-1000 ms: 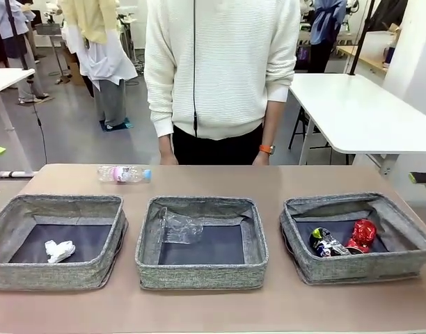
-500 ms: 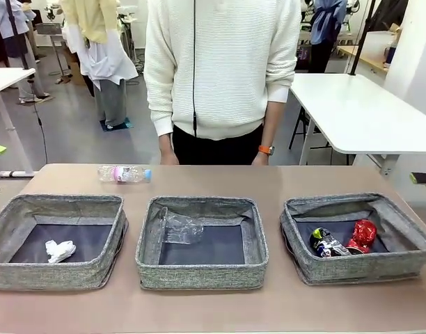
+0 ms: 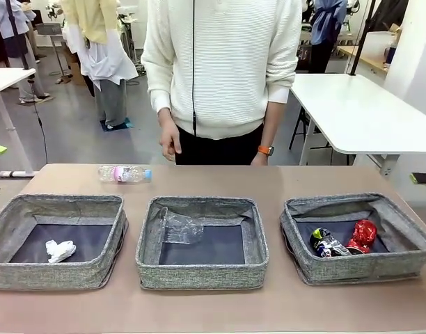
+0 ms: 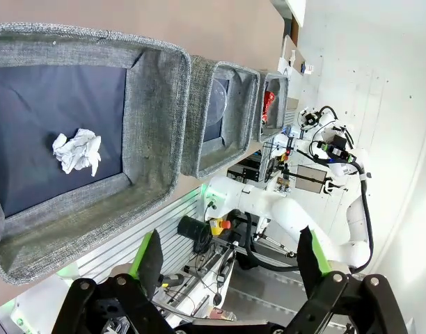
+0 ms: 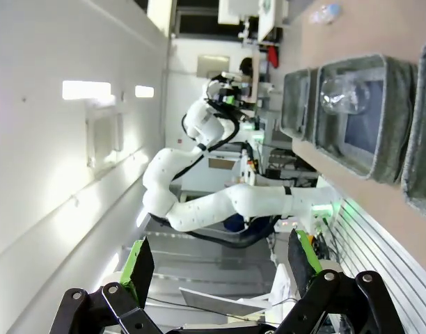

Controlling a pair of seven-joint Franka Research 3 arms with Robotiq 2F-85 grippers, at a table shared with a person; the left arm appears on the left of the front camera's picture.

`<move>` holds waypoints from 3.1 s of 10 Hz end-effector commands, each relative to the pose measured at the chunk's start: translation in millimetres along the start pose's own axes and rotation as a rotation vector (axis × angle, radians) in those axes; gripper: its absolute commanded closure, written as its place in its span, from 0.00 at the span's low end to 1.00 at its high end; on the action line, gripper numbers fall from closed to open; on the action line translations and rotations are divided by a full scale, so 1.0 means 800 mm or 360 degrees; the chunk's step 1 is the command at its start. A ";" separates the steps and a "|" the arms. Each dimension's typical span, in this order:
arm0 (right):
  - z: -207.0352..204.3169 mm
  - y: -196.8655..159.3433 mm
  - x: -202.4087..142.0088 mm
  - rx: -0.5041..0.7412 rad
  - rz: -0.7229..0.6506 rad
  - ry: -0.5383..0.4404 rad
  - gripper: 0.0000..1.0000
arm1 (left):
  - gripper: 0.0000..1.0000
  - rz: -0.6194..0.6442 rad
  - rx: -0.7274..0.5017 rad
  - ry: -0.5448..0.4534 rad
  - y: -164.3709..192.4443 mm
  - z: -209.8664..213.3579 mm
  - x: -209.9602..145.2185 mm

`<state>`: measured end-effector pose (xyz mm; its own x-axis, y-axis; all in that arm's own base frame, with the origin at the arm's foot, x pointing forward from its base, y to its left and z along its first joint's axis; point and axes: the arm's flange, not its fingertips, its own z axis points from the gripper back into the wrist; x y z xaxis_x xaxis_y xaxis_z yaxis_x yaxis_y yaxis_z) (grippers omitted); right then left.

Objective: Sort the waste into the appropriate baskets.
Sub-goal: Pick up the waste item pointed out by the person.

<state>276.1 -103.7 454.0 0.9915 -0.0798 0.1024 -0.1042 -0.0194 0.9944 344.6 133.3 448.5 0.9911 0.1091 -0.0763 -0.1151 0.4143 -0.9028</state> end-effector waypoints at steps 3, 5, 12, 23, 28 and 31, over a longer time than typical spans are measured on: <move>0.003 0.008 0.001 0.0025 -0.0034 -0.0006 0.00 | 0.00 -0.0024 0.0027 -0.0003 0.003 -0.001 -0.004; 0.003 0.008 0.001 0.0025 -0.0034 -0.0006 0.00 | 0.00 -0.0024 0.0027 -0.0003 0.003 -0.001 -0.004; 0.003 0.008 0.001 0.0025 -0.0034 -0.0006 0.00 | 0.00 -0.0915 0.0666 0.0211 -0.061 -0.067 0.136; 0.003 0.008 0.001 0.0025 -0.0034 -0.0006 0.00 | 0.00 -0.1924 0.1105 0.0197 -0.131 -0.217 0.214; 0.003 0.008 0.001 0.0025 -0.0034 -0.0006 0.00 | 0.00 -0.2450 0.1370 0.1058 -0.108 -0.248 0.264; 0.003 0.008 0.001 0.0025 -0.0034 -0.0006 0.00 | 0.00 -0.2674 0.1585 0.0999 -0.098 -0.300 0.308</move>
<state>275.9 -104.6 454.2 0.9915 -0.0816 0.1018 -0.1037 -0.0202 0.9944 604.9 -90.1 405.2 0.0220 -0.9967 0.0779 0.9879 0.0337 0.1515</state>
